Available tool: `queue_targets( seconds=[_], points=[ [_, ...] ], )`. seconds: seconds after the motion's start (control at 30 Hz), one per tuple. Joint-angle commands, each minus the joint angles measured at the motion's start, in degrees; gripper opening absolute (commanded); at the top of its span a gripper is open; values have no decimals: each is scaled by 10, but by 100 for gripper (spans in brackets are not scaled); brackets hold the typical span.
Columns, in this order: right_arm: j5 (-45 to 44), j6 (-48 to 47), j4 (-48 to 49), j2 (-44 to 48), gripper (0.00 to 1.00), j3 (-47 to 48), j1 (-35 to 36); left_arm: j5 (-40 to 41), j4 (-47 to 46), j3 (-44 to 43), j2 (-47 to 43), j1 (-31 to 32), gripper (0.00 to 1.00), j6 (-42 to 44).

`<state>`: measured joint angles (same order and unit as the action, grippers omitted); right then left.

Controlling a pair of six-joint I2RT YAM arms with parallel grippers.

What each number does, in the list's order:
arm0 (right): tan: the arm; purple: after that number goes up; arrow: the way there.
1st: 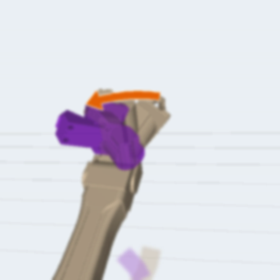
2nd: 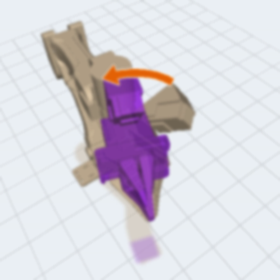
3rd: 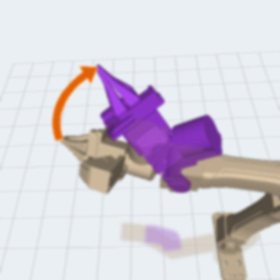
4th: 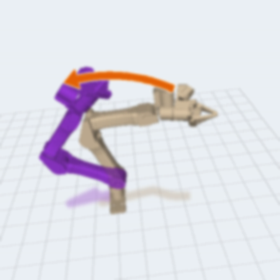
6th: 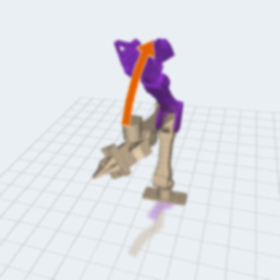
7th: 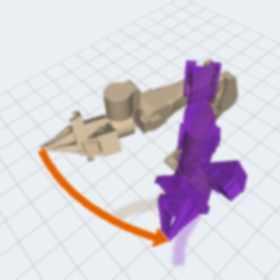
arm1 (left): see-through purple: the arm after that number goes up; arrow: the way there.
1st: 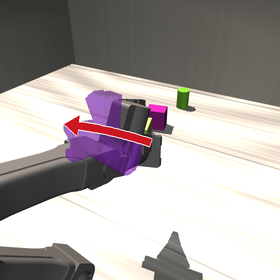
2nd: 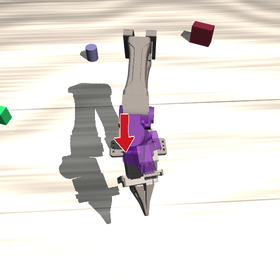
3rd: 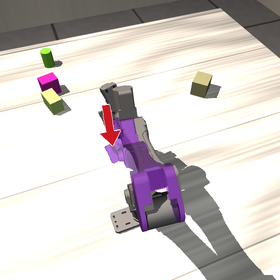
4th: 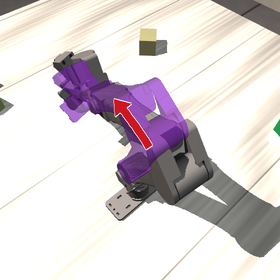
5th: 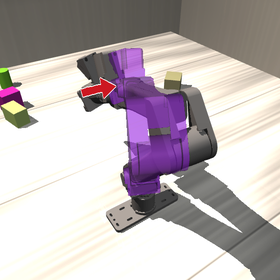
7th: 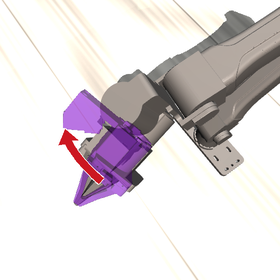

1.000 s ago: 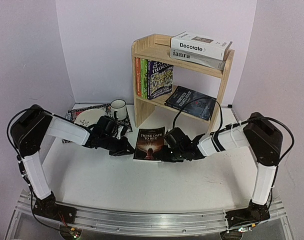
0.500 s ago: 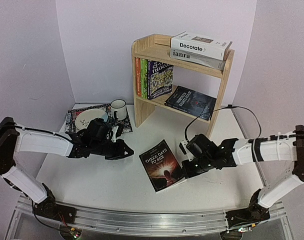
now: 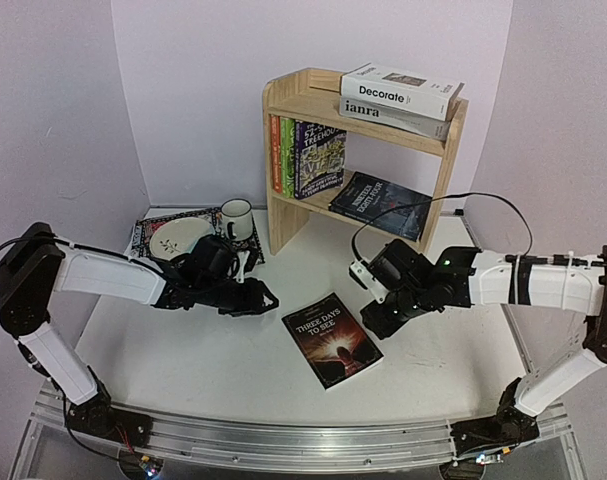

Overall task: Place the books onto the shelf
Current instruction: Move the book to the center of the board, then hold the book at the center of the board.

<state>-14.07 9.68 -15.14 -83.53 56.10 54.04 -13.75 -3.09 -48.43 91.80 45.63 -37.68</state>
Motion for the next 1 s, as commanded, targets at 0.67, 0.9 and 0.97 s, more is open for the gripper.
queue_targets(
  seconds=[0.67,0.9,0.97],
  points=[
    [109,62,42,-105,37,-48,-40,-80,-9,-132,168,-16,47,57],
    [115,49,42,-135,21,-47,-42,-74,30,-160,194,-17,47,80],
    [113,47,41,-143,17,-48,-42,-65,47,-165,196,-17,51,91]
  ],
)
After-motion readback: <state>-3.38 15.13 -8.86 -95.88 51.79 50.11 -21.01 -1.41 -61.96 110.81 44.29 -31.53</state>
